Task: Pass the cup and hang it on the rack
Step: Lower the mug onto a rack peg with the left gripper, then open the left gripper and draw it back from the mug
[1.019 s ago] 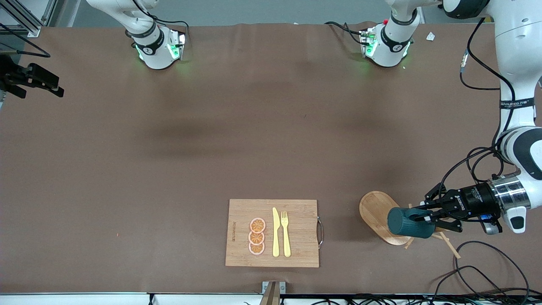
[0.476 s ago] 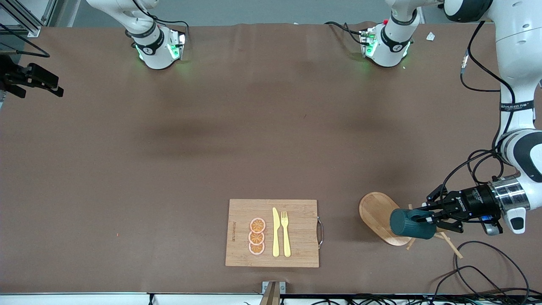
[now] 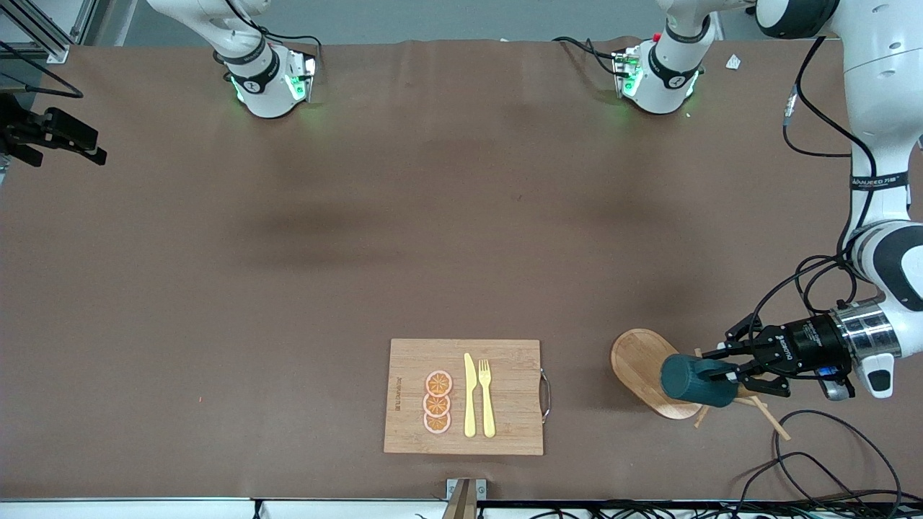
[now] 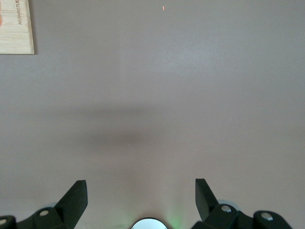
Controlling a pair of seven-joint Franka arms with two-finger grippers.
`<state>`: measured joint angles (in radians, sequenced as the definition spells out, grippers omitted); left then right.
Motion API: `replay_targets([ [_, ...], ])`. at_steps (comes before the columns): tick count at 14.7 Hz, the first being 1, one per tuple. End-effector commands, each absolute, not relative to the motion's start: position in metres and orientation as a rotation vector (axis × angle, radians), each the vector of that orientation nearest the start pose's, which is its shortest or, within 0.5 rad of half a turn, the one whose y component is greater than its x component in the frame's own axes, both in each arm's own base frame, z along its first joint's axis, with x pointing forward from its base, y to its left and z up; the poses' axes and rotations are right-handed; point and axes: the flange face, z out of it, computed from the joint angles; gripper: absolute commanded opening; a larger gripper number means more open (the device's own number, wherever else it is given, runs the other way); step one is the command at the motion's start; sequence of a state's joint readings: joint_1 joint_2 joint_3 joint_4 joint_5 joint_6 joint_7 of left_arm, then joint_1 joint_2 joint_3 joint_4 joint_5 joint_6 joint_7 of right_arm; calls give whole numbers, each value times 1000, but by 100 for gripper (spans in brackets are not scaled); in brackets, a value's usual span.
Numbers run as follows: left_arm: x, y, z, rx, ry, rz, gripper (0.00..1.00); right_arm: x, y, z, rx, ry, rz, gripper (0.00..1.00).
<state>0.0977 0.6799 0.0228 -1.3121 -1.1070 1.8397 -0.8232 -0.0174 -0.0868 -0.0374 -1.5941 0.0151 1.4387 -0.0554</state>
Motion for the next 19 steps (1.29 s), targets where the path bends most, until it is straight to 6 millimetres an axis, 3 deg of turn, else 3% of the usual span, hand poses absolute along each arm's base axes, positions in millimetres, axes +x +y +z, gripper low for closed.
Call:
replay_targets([
  [1, 740, 13, 372, 1672, 1329, -566, 100, 504, -31, 648, -3121, -5, 104, 100],
  [4, 739, 10, 385, 1673, 1325, -561, 100, 504, -31, 649, -3121, -5, 101, 100],
  [9, 728, 0, 443, 1733, 1272, -523, 100, 504, -31, 648, -3119, -5, 106, 100],
  [16, 685, -37, 534, 2146, 1146, -383, 100, 504, -30, 648, -3119, -7, 104, 100],
  [19, 661, -65, 573, 2364, 1071, -272, 100, 504, -30, 648, -3118, -7, 106, 100],
])
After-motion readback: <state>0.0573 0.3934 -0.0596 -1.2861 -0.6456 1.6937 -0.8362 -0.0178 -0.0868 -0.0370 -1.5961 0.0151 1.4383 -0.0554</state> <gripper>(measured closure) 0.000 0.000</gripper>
